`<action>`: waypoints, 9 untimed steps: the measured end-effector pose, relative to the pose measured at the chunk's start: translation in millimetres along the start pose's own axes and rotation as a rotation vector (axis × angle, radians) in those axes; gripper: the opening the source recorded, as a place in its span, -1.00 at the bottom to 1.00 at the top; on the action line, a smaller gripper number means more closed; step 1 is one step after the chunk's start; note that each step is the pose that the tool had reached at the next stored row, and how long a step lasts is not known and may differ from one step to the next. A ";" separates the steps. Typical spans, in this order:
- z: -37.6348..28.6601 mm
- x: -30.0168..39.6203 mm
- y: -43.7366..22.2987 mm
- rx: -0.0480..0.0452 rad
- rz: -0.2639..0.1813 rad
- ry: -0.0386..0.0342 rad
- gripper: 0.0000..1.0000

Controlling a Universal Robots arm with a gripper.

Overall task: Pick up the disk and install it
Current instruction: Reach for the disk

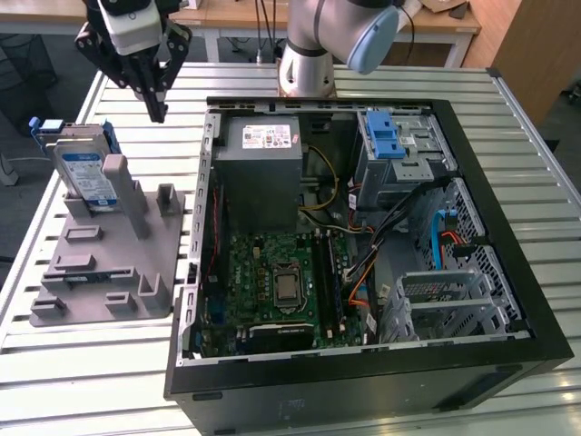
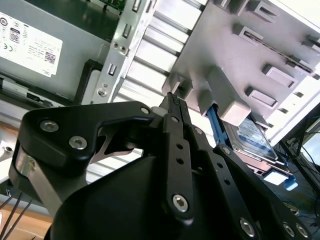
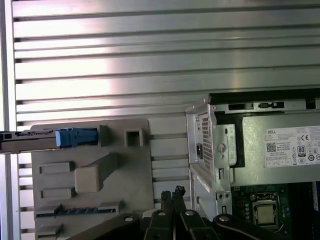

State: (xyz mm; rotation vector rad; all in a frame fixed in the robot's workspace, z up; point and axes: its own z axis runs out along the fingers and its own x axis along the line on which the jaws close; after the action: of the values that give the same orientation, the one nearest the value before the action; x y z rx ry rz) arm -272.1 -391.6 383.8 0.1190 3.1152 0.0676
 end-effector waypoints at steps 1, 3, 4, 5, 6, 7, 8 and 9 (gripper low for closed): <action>0.2 4.5 -0.3 -0.0001 0.000 -0.0002 -0.70; 0.8 13.7 -0.6 0.0000 0.000 0.0000 -0.70; 1.2 18.1 -0.3 0.0000 0.000 -0.0001 -0.70; 1.8 22.0 0.4 0.0000 0.000 0.0000 -0.70; 2.4 25.1 1.5 -0.0002 0.000 0.0001 -0.70; 3.0 27.5 2.6 -0.0002 0.000 0.0008 -0.70; 3.4 29.9 3.3 0.0001 0.001 0.0017 -0.70; 3.8 32.5 3.8 0.0002 0.001 0.0023 -0.70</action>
State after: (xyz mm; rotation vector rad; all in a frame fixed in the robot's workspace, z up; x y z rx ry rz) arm -304.1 -385.1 379.5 0.1199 3.1174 0.0674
